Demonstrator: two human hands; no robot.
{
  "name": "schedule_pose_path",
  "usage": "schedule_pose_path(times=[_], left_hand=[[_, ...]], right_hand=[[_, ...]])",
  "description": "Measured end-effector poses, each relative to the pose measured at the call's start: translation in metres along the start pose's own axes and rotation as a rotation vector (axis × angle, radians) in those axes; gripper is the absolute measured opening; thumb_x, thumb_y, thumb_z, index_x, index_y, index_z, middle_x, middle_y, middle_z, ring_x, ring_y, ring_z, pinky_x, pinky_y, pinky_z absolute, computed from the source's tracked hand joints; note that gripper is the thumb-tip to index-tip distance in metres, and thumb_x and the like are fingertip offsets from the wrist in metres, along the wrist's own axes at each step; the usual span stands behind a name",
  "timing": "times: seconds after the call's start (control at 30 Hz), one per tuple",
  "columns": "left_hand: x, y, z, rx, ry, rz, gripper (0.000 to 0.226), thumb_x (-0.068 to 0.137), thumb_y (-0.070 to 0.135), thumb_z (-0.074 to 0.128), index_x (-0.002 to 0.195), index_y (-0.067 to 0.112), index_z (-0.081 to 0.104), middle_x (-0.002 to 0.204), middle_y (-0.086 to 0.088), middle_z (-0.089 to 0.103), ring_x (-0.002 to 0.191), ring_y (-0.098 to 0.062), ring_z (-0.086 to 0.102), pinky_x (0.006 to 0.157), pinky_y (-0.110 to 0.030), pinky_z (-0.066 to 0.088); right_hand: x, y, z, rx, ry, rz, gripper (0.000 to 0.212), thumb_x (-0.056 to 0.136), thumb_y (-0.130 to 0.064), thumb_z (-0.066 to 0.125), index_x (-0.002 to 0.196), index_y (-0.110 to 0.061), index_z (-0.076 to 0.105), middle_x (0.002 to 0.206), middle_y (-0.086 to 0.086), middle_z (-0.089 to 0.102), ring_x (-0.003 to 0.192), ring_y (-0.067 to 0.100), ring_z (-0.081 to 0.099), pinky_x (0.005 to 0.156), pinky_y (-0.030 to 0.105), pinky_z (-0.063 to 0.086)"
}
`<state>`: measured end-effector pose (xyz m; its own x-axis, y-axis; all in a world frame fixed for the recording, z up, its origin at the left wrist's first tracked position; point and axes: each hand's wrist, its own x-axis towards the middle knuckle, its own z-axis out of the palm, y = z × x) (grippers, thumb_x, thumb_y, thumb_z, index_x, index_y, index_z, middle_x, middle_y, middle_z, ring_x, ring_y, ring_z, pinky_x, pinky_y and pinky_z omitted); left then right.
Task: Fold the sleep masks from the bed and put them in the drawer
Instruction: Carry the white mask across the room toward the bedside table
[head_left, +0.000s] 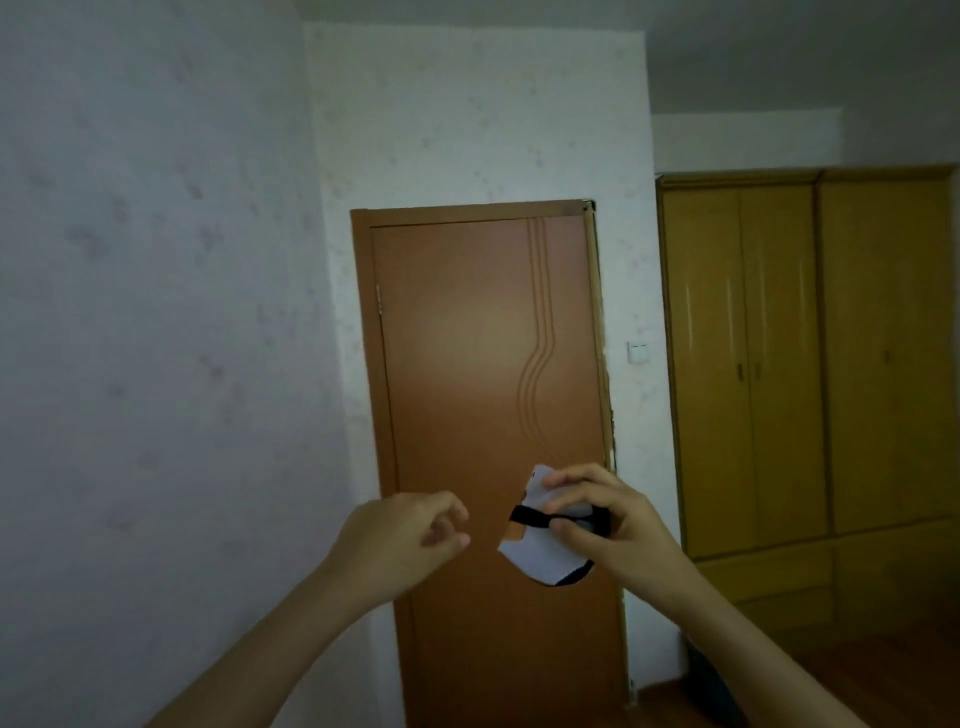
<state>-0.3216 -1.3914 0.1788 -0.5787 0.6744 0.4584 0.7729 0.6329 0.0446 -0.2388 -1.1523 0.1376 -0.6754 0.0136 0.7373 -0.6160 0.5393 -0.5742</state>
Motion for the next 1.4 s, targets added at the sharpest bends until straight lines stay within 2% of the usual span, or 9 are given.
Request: schedule_pose_path(times=[0.2,0.37,0.57,0.7,0.83,0.97,1.1,1.27,1.4], left_hand=[[0.181,0.005,0.087,-0.055,-0.011,0.207,0.029,0.089,0.052,0.051,0.114,0.039,0.057,0.1,0.022,0.064,0.086,0.006,0.057,0.074,-0.019,0.048],[0.312,0.042,0.151,-0.147,0.007,0.324,0.025,0.089,0.05,0.054,0.109,0.036,0.061,0.098,0.019,0.067,0.079,0.004,0.057,0.057,-0.011,0.031],[0.454,0.088,0.229,-0.213,-0.016,0.4,0.024,0.088,0.049,0.055,0.108,0.036,0.061,0.092,0.021,0.065,0.082,0.001,0.057,0.059,-0.014,0.036],[0.543,0.126,0.263,-0.245,-0.01,0.459,0.022,0.088,0.051,0.054,0.104,0.037,0.061,0.084,0.024,0.061,0.079,0.004,0.056,0.07,-0.024,0.05],[0.631,0.178,0.306,-0.269,0.004,0.544,0.021,0.088,0.054,0.052,0.103,0.042,0.057,0.087,0.023,0.063,0.083,0.002,0.058,0.065,-0.021,0.044],[0.714,0.257,0.365,-0.327,-0.02,0.65,0.021,0.09,0.052,0.052,0.107,0.041,0.057,0.091,0.023,0.06,0.085,0.004,0.056,0.064,-0.015,0.042],[0.789,0.366,0.438,-0.377,-0.1,0.77,0.023,0.091,0.051,0.051,0.108,0.037,0.059,0.09,0.023,0.059,0.085,0.004,0.056,0.065,-0.022,0.05],[0.853,0.539,0.512,-0.443,-0.139,0.976,0.022,0.09,0.049,0.052,0.103,0.034,0.061,0.078,0.024,0.054,0.082,-0.002,0.06,0.067,-0.028,0.051],[0.871,0.69,0.567,-0.537,-0.224,1.122,0.021,0.087,0.051,0.054,0.099,0.035,0.062,0.077,0.023,0.057,0.082,-0.005,0.062,0.069,-0.029,0.049]], right_hand=[[0.054,0.099,-0.078,-0.195,0.108,0.125,0.014,0.085,-0.007,0.067,0.091,-0.018,0.073,0.113,-0.018,0.058,0.118,0.003,0.052,0.095,0.023,0.047],[0.089,0.171,-0.158,-0.34,0.189,0.153,0.015,0.083,-0.005,0.067,0.094,-0.015,0.073,0.114,-0.009,0.059,0.114,0.002,0.054,0.095,0.023,0.046],[0.121,0.279,-0.258,-0.416,0.255,0.171,0.016,0.083,-0.006,0.068,0.093,-0.019,0.072,0.115,-0.008,0.057,0.112,0.0,0.053,0.095,0.029,0.047],[0.14,0.335,-0.323,-0.446,0.282,0.209,0.015,0.084,-0.005,0.067,0.093,-0.016,0.072,0.114,-0.008,0.057,0.113,-0.001,0.053,0.093,0.018,0.044],[0.141,0.391,-0.398,-0.479,0.333,0.242,0.013,0.084,-0.005,0.067,0.094,-0.011,0.072,0.115,-0.005,0.058,0.112,0.002,0.054,0.089,0.017,0.044],[0.126,0.449,-0.489,-0.557,0.368,0.304,0.014,0.085,-0.005,0.066,0.092,-0.015,0.073,0.114,-0.002,0.059,0.11,0.006,0.056,0.086,0.017,0.045],[0.085,0.497,-0.586,-0.643,0.473,0.439,0.013,0.086,-0.004,0.065,0.09,-0.013,0.072,0.113,-0.002,0.059,0.109,0.004,0.056,0.09,0.021,0.047],[0.01,0.513,-0.703,-0.808,0.614,0.596,0.012,0.086,-0.007,0.065,0.091,-0.017,0.071,0.111,-0.011,0.057,0.106,-0.003,0.054,0.082,0.017,0.05],[-0.071,0.516,-0.796,-0.868,0.736,0.72,0.016,0.086,-0.008,0.066,0.09,-0.022,0.071,0.113,-0.006,0.057,0.109,0.009,0.054,0.081,0.023,0.05]])
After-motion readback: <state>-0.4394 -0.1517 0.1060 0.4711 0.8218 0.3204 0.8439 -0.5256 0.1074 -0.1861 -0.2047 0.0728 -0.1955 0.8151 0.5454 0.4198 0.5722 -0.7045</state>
